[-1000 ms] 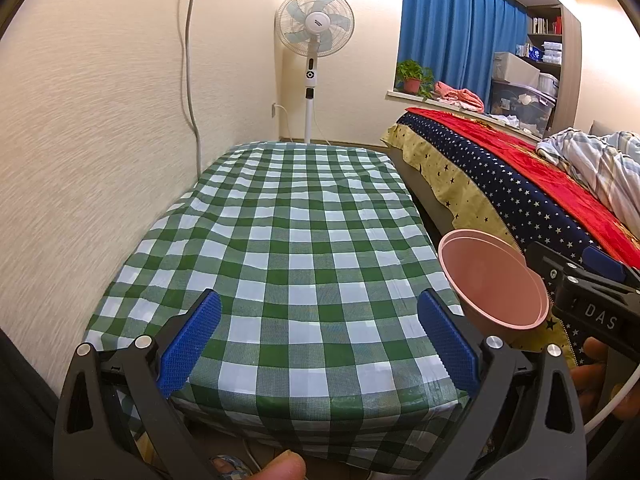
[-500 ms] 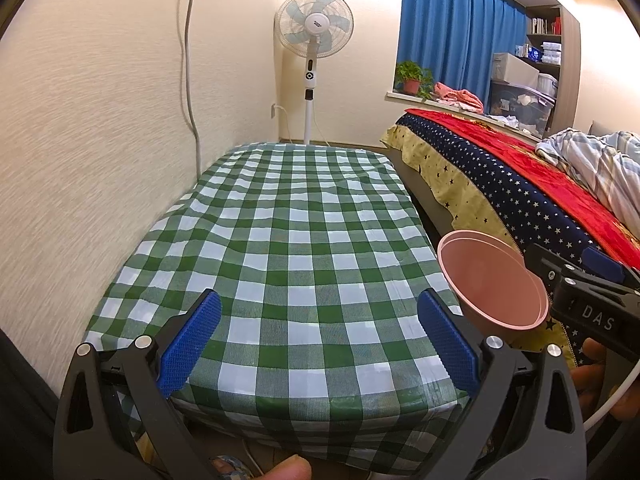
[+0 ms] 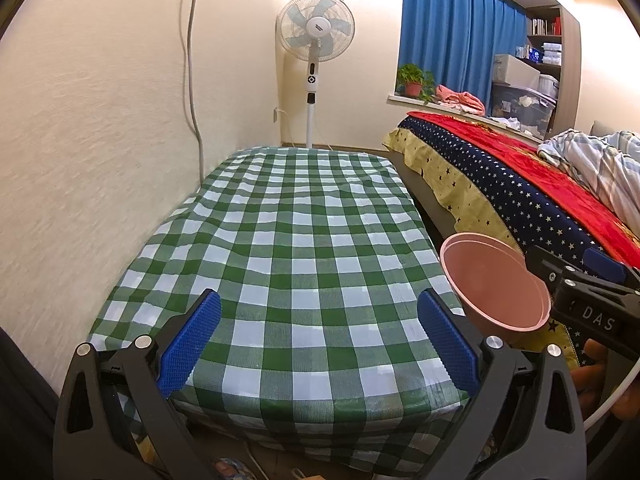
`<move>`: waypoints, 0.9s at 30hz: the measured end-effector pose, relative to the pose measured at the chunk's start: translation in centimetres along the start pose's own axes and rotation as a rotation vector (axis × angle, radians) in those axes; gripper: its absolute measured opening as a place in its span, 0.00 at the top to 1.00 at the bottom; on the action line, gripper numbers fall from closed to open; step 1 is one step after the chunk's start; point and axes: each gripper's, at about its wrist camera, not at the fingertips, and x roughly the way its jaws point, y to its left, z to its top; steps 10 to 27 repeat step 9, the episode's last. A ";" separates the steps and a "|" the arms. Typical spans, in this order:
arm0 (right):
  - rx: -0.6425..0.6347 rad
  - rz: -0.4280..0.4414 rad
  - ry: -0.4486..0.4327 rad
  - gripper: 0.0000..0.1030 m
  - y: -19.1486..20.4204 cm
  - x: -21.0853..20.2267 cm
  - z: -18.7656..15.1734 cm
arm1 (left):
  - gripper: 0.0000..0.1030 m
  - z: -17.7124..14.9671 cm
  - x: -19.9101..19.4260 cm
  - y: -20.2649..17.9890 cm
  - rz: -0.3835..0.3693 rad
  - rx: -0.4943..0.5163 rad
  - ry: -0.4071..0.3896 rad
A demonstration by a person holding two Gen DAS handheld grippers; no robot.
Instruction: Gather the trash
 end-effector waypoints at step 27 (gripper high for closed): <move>0.000 0.000 0.003 0.05 -0.2 0.0 0.0 | 0.08 0.0 0.1 -0.1 0.000 -0.005 0.008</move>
